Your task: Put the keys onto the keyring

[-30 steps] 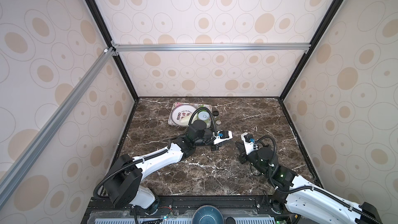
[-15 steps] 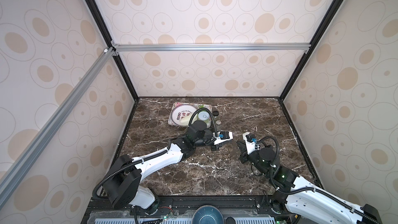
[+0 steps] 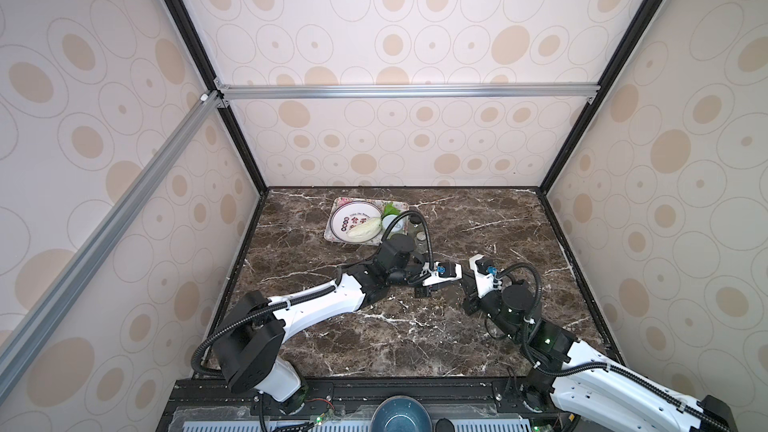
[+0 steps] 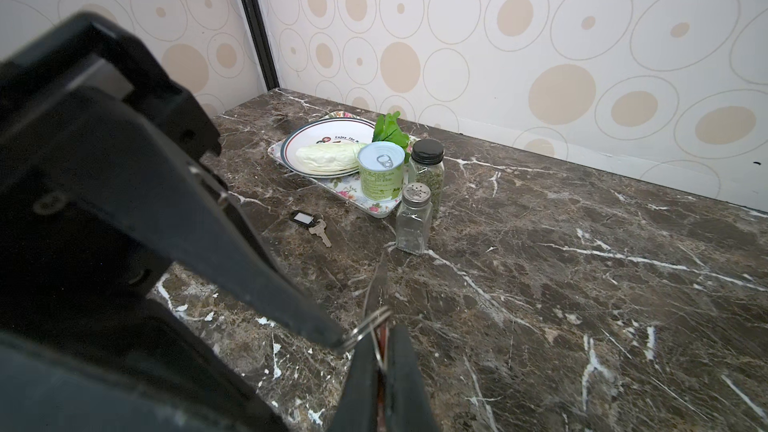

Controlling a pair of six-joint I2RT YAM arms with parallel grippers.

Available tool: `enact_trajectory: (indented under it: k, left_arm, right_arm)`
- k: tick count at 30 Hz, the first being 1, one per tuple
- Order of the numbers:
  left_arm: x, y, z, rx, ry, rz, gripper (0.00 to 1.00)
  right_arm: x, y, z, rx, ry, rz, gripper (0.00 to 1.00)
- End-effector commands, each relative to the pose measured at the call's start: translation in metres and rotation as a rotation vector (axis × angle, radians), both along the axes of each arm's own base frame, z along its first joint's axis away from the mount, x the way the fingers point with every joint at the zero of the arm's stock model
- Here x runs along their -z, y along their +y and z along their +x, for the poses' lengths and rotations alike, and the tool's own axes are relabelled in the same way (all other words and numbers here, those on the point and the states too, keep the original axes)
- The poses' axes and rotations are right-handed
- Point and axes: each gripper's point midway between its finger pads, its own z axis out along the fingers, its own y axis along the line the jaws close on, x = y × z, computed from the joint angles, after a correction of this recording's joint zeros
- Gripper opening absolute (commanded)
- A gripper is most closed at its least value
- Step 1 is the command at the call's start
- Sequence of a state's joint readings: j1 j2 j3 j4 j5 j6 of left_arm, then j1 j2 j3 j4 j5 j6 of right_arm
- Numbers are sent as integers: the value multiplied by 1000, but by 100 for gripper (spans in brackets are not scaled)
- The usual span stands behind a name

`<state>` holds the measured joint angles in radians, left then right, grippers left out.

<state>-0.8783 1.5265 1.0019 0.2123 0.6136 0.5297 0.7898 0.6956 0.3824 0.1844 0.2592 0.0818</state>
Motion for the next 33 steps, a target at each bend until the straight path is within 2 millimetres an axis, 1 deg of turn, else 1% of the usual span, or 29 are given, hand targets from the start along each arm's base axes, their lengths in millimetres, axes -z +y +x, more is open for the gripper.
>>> enact_trajectory:
  k: [1, 6, 9, 11, 12, 15, 18, 22, 24, 27, 33]
  left_arm:
    - [-14, -9, 4, -6, -40, -9, 25]
    - [-17, -8, 21, -102, -40, -23, 21]
    - [-21, -9, 25, -132, -35, -48, 21]
    - [-18, -7, 30, -166, -29, -40, 21]
    - [-24, -9, 31, -166, -43, -63, 21]
    - [-24, -9, 32, -169, -46, -64, 20]
    - [-22, -8, 32, -168, -48, -58, 17]
    - [-22, -10, 31, -154, -52, -55, 7]
    - [-21, -10, 31, -152, -53, -54, 0]
    - [-21, -10, 33, -167, -56, -56, 0]
    - [-29, -1, 35, -211, -82, -101, 0]
  right_arm:
    - [-13, 3, -1, -14, -37, 44, 0]
    - [-13, 5, -2, -33, -37, 46, 0]
    - [-12, 8, -3, -45, -35, 44, 0]
    - [-11, 9, -3, -53, -33, 45, 0]
    - [-11, 10, -3, -55, -32, 43, 0]
    - [-11, 10, -3, -57, -32, 45, 0]
    - [-11, 11, -4, -64, -32, 44, 0]
    - [-11, 13, -4, -72, -32, 43, 0]
    - [-11, 13, -4, -73, -30, 41, 0]
    - [-10, 14, -4, -74, -29, 40, 0]
    - [-8, 9, 1, -34, -17, 66, 0]
